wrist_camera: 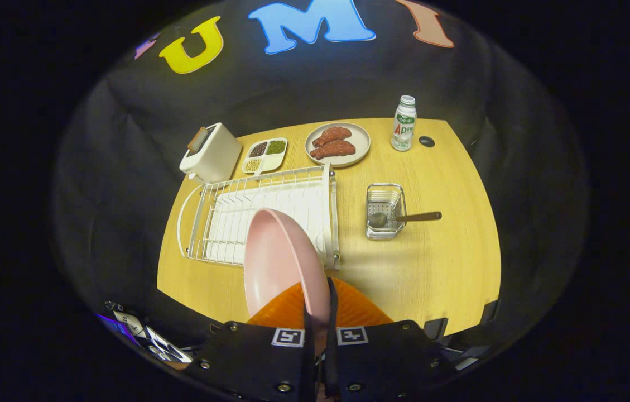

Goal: Take the plate from the dish rack, then take the spoon from the basket and place it into the plate.

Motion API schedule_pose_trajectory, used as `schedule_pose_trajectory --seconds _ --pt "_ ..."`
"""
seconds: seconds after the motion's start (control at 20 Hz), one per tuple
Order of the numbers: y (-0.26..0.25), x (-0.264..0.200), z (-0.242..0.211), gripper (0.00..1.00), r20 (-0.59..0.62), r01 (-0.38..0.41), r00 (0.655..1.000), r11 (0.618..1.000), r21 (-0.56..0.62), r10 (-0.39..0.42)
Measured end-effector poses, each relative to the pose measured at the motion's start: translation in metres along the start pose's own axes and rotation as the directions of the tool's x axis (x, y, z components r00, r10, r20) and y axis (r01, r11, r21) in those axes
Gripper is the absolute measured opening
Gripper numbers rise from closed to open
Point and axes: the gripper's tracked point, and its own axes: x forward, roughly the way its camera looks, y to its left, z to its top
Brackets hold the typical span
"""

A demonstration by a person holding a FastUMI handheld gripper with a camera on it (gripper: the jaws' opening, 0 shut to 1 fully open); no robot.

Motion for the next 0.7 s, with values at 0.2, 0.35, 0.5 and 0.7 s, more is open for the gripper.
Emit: schedule_pose_trajectory --seconds 0.2,0.35,0.5,0.7 --pt "-0.011 0.017 -0.045 0.07 -0.046 -0.054 0.997 0.996 0.066 0.057" --pt "-0.019 0.030 -0.068 0.07 -0.067 -0.075 0.994 0.992 0.099 0.082" --pt "-0.024 0.049 -0.086 0.07 -0.076 -0.106 0.990 0.984 0.143 0.118" --pt "-0.025 0.077 -0.109 0.07 -0.107 -0.150 0.978 0.959 0.240 0.180"
